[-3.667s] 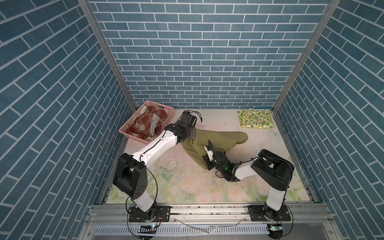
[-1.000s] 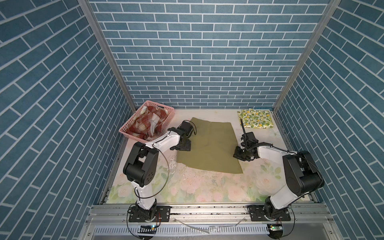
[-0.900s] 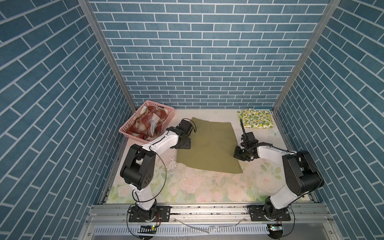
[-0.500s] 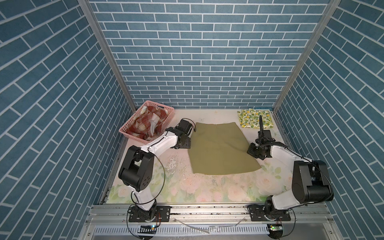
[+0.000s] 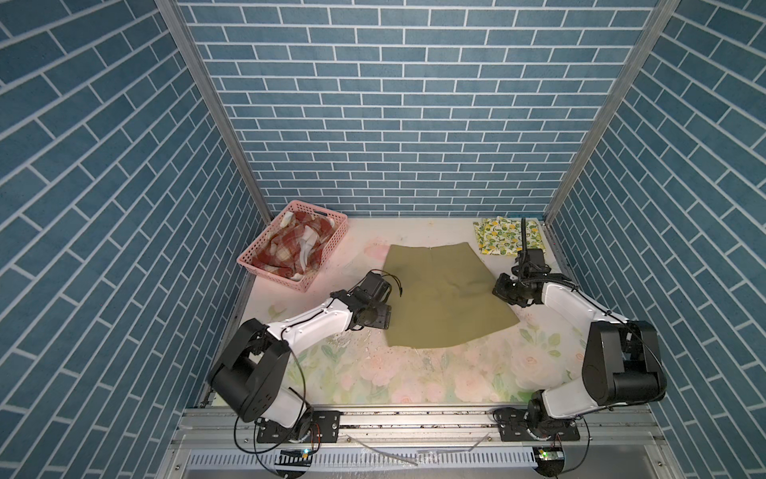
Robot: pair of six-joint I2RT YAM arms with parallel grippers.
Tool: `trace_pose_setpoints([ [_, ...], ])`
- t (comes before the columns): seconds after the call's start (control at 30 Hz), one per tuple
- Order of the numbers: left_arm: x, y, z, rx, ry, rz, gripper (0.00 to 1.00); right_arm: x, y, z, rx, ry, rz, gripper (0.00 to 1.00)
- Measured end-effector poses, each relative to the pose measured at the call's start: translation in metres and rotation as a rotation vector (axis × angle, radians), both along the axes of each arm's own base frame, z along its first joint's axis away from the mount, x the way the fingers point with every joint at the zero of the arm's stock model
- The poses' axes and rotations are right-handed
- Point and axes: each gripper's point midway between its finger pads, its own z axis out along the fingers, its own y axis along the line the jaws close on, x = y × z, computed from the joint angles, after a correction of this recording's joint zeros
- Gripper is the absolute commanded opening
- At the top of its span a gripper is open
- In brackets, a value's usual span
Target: Fold and stack the skirts
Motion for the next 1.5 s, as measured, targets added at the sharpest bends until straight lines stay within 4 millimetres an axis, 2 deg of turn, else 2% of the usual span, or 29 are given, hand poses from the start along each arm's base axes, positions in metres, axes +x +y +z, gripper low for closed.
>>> trace_pose_setpoints([
  [0.2,-0.044,-0.017,-0.009,0.004,-0.084,-0.159,0.77,0.022,0.001,0.03,0.05,-0.065,-0.032,0.0],
  [0.4,-0.072,-0.055,-0.005,0.054,-0.208,-0.36,0.79,0.029,0.004,0.041,0.093,-0.084,-0.05,0.0],
  [0.67,-0.088,-0.083,-0.016,0.175,-0.279,-0.493,0.8,0.029,0.005,0.042,0.107,-0.079,-0.06,0.0],
  [0.87,-0.068,-0.092,-0.018,0.311,-0.321,-0.443,0.77,0.029,0.006,0.044,0.115,-0.081,-0.067,0.0],
  [0.97,-0.054,-0.088,-0.013,0.399,-0.349,-0.379,0.75,0.029,0.005,0.047,0.115,-0.089,-0.067,0.0],
  [1.1,-0.04,-0.072,-0.001,0.522,-0.378,-0.282,0.73,0.028,0.005,0.052,0.116,-0.102,-0.067,0.0],
  [1.27,-0.028,-0.034,0.022,0.601,-0.386,-0.171,0.73,0.029,-0.001,0.056,0.116,-0.113,-0.08,0.0],
  [1.5,-0.019,0.008,0.068,0.578,-0.42,-0.026,0.74,0.031,-0.012,0.056,0.113,-0.116,-0.111,0.0],
])
